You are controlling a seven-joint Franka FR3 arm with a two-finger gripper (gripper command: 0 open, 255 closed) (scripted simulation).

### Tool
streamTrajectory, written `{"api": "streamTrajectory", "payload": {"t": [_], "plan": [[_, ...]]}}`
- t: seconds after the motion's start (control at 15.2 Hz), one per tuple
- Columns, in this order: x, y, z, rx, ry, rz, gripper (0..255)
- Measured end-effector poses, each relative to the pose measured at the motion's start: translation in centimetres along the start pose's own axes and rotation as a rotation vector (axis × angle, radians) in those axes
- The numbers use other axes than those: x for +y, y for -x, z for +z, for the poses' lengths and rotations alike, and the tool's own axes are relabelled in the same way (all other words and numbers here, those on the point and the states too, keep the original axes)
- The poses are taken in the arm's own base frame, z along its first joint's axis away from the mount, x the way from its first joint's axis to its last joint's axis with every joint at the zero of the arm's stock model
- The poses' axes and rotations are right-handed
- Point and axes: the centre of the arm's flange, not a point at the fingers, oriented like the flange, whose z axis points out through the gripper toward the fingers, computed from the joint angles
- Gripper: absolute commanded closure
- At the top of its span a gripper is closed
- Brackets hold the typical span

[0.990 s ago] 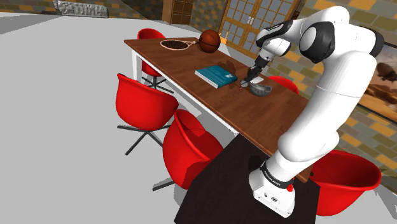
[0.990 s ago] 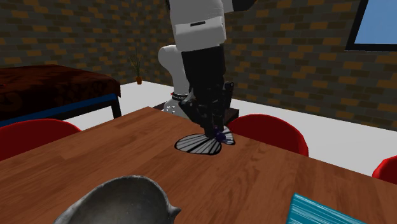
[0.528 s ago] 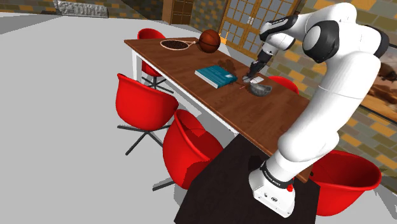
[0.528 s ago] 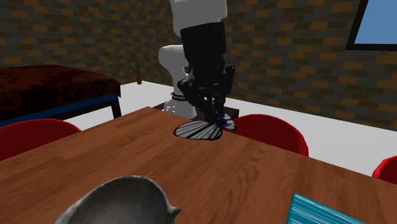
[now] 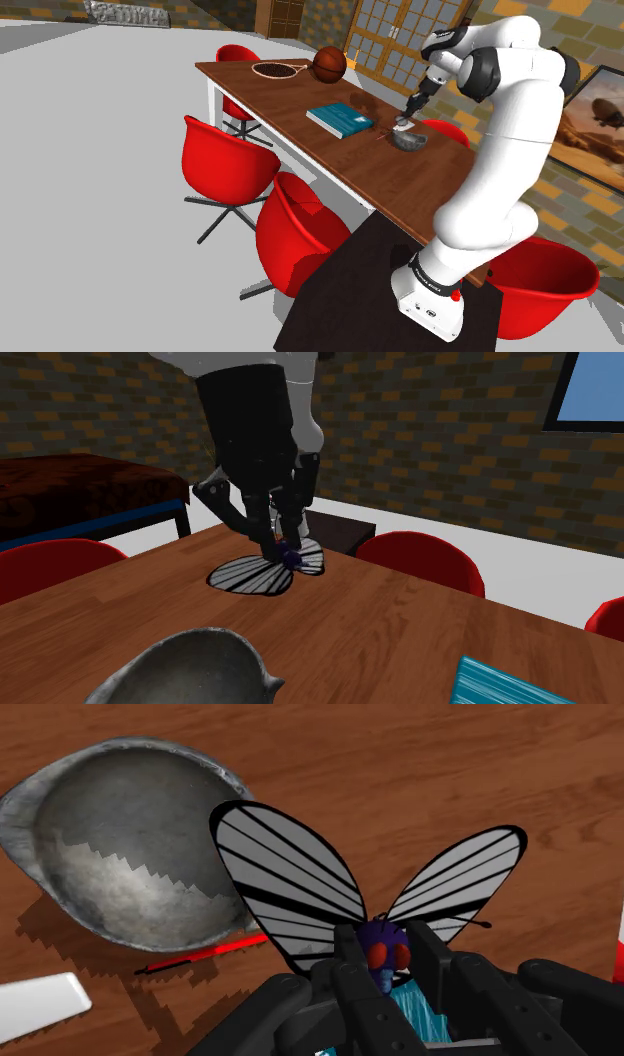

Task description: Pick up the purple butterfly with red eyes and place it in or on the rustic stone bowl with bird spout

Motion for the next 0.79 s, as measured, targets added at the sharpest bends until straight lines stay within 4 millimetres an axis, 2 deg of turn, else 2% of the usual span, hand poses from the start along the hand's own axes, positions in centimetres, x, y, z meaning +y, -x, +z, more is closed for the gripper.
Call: {"api": "streamTrajectory", "payload": {"t": [0.26, 0.53, 0.59, 0.79], "plan": [[5.7, -0.4, -0.8, 0.001, 0.000, -0.001, 255], [10.4, -0.3, -1.6, 0.000, 0.001, -0.001, 255], [11.3, -0.2, -1.4, 0.000, 0.001, 0.000, 255], [12.1, 0.0, -0.1, 0.000, -0.001, -0.002, 255]]}}
